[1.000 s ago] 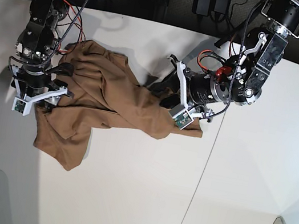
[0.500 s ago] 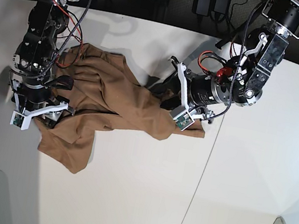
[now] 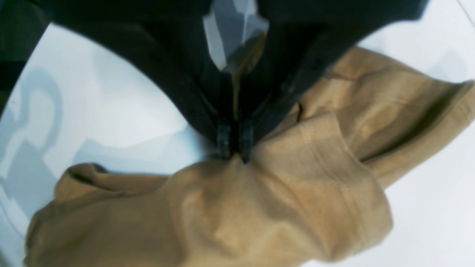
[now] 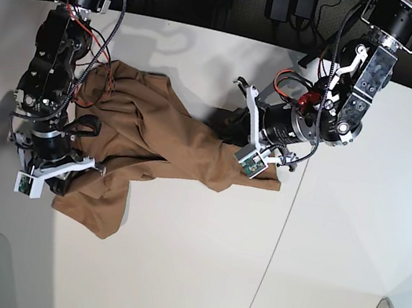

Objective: Layout the t-shirt on the table in an organized manner, then fold the t-shirt properly
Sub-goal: 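Stretch the shirt lengthwise, left gripper pulling away from the right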

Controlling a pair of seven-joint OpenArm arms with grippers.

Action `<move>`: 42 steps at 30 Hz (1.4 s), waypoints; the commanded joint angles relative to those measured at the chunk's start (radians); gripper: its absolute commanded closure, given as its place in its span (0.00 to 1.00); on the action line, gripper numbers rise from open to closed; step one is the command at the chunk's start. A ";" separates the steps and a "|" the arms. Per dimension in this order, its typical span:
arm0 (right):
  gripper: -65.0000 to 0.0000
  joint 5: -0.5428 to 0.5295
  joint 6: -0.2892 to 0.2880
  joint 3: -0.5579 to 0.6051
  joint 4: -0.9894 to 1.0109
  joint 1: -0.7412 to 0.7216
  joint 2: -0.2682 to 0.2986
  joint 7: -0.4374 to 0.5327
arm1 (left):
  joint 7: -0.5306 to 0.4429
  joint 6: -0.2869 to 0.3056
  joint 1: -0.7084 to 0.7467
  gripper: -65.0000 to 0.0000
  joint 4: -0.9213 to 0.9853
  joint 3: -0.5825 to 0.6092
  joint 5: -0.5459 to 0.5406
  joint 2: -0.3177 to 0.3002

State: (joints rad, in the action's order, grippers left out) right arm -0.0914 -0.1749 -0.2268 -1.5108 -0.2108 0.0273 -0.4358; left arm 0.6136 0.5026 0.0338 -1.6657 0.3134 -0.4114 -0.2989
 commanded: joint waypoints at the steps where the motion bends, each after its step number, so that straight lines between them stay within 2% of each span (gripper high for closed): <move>1: 1.00 -0.021 -0.019 0.002 -0.016 -0.038 0.003 0.011 | -0.018 0.003 -0.014 1.00 -0.015 -0.015 -0.010 -0.003; 5: 1.00 -0.086 -0.075 0.037 -0.016 -0.091 -0.003 -0.012 | -0.003 0.003 -0.014 1.00 -0.015 -0.056 -0.018 -0.003; 10: 1.00 -0.084 -0.114 0.146 -0.013 -0.155 -0.074 -0.012 | 0.042 0.008 -0.005 1.00 -0.015 -0.139 -0.027 -0.014; 14: 1.00 -0.028 -0.122 0.271 0.010 -0.206 -0.119 -0.013 | 0.041 0.051 0.035 1.00 -0.016 -0.233 -0.140 -0.057; 15: 0.88 -0.009 -0.126 0.302 0.019 -0.216 -0.123 -0.013 | 0.041 0.070 0.048 1.00 -0.016 -0.257 -0.163 -0.066; 17: 0.47 0.006 -0.124 0.354 0.033 -0.227 -0.124 -0.013 | 0.042 0.111 0.074 1.00 -0.016 -0.309 -0.204 -0.082; 18: 0.33 0.006 -0.124 0.371 0.036 -0.226 -0.124 -0.013 | 0.043 0.129 0.089 1.00 -0.016 -0.334 -0.225 -0.090; 19: 0.30 0.006 -0.124 0.383 0.036 -0.225 -0.124 -0.018 | 0.043 0.143 0.103 1.00 -0.016 -0.358 -0.249 -0.098; 22: 0.30 0.028 -0.118 0.389 0.036 -0.223 -0.124 -0.056 | 0.056 0.175 0.143 1.00 -0.016 -0.423 -0.320 -0.115; 25: 0.30 0.089 -0.060 0.373 0.036 -0.219 -0.124 -0.110 | 0.095 0.196 0.170 1.00 -0.016 -0.489 -0.387 -0.117; 28: 0.30 0.137 0.001 0.324 0.036 -0.191 -0.121 -0.107 | 0.143 0.196 0.178 1.00 -0.016 -0.548 -0.457 -0.117; 33: 0.30 0.144 0.075 0.212 0.041 -0.105 -0.093 -0.093 | 0.177 0.196 0.188 1.00 -0.016 -0.639 -0.514 -0.120; 36: 0.30 0.139 0.074 0.155 0.042 -0.042 -0.077 -0.080 | 0.168 0.196 0.187 1.00 -0.016 -0.711 -0.540 -0.130; 39: 0.30 0.090 0.070 0.135 0.042 0.004 -0.065 -0.080 | 0.169 0.196 0.182 1.00 -0.016 -0.782 -0.578 -0.137; 42: 0.31 0.021 0.031 0.137 0.041 0.038 -0.064 -0.082 | 0.170 0.196 0.182 1.00 -0.016 -0.837 -0.593 -0.137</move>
State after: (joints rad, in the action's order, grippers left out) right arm -0.0673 -0.1402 -0.0914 -1.4528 -0.1566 -0.0345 -0.5430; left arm 0.8082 0.6834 0.2245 -1.6657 -0.5167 -0.9775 -0.4179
